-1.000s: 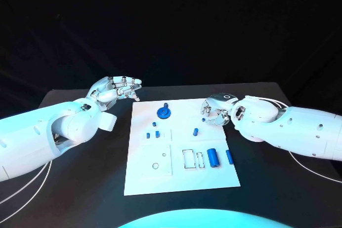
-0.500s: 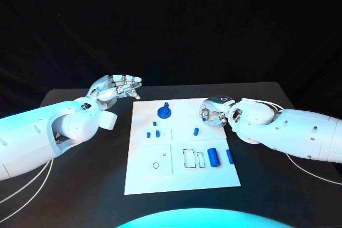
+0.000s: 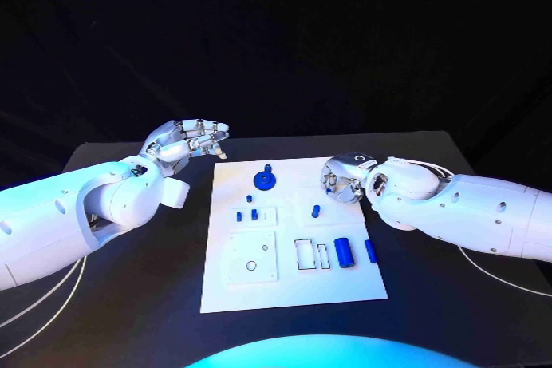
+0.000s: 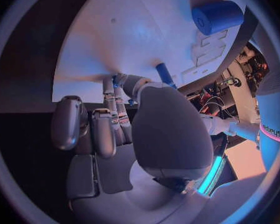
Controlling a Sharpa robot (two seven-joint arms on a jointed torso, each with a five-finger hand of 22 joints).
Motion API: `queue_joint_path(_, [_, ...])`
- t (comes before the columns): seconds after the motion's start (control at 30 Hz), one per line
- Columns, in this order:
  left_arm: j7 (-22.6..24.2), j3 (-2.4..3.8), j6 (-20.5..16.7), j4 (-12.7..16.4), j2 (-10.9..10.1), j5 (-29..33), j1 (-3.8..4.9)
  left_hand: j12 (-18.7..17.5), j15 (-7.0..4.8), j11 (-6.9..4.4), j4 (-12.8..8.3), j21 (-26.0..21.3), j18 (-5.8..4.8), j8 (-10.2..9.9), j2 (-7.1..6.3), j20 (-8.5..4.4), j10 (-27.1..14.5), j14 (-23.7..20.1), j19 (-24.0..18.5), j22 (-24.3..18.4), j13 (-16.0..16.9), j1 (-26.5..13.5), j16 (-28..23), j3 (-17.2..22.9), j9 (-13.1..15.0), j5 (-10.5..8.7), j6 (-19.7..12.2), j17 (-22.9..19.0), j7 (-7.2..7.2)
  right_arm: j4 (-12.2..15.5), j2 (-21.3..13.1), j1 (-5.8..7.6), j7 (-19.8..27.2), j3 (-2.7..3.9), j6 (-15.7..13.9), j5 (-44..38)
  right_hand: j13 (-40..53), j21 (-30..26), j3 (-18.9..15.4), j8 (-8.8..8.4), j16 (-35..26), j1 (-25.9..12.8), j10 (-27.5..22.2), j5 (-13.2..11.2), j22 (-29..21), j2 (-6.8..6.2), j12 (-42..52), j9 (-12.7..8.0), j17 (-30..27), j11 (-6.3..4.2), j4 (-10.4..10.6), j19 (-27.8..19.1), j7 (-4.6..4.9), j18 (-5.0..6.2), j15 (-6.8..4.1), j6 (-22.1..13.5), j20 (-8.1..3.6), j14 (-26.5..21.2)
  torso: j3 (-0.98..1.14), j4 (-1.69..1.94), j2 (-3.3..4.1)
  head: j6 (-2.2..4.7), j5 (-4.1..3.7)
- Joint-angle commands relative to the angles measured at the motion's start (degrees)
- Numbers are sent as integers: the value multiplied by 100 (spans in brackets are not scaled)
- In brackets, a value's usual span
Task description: Assemble the parts on the task board
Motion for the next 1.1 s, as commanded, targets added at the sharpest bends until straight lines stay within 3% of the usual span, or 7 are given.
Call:
queue_joint_path(0.03, [99,6,30,26,15,31,3,-44,-3,12,-25,-29,65,18,-7,7,14,-38,-7,-10,-9,74,-34,-19,-6,-5,11,-8,29,-16,58,-80,-85,-42,168,-125,3,41,63,62,25,59,130,-21,882,147,-38,38,110,-27,-118,38,-13,-77,-63,98,-32,328,0,-3,-2,-5,6])
queue_joint_path(0.13, [114,6,-2,31,17,27,3,-111,18,45,-83,-37,60,-86,-7,15,-118,-40,-3,-10,-52,129,-57,-48,-59,-1,-202,-35,-26,-20,66,-93,-194,-43,86,-184,25,39,162,97,21,77,245,122,899,197,-49,78,96,-47,-269,30,-24,-75,-90,155,-60,324,1,-4,-1,-7,11])
queue_joint_path(0.23, [120,6,-29,33,17,25,3,-110,18,41,-85,-41,60,-67,8,17,-138,-43,-9,-9,-57,125,-63,-66,-55,-3,-180,-43,25,-9,69,-102,-271,-43,-28,-234,49,108,227,136,26,12,344,169,938,217,-66,125,101,-74,-381,50,-42,-87,-106,214,-80,326,2,-2,-2,-22,-1])
queue_joint_path(0.4, [156,7,-84,50,14,23,2,-113,46,85,-141,-44,56,-116,28,34,-290,-38,-7,-2,-82,161,-74,-130,-94,2,-414,-71,-35,40,60,-110,-288,-42,-265,-261,58,101,260,148,23,-16,379,172,945,224,-79,145,93,-83,-431,45,-52,-85,-115,233,-88,325,-6,-2,-4,-24,-13])
queue_joint_path(0.77, [184,7,-127,52,3,21,2,-98,54,95,-161,-46,58,-91,44,41,-362,-37,-11,3,-90,168,-77,-168,-100,4,-504,-84,-24,206,-44,-107,-194,-36,-802,-236,68,118,311,160,22,-66,423,191,962,225,-105,171,87,-92,-502,47,-61,-87,-124,254,-99,324,-6,-3,-4,-11,-21])
queue_joint_path(0.87, [192,7,-127,57,-1,20,1,-45,65,112,-198,-38,59,-23,79,51,-464,-24,-7,16,-92,185,-64,-232,-113,8,-736,-98,-67,296,-100,-92,-156,-29,-940,-198,71,151,320,162,26,-77,434,188,973,226,-109,176,95,-94,-514,58,-62,-94,-126,258,-101,326,-4,-6,-4,-1,-10])
queue_joint_path(1.1, [216,8,-162,35,-9,21,1,-15,72,118,-210,-44,58,50,94,57,-525,-36,-17,18,-95,182,-63,-265,-107,11,-812,-107,-43,605,-291,-33,-85,-6,-1143,-70,73,165,327,164,29,-85,441,187,979,226,-112,181,100,-96,-524,62,-63,-96,-127,261,-102,327,6,-8,-10,-3,8])
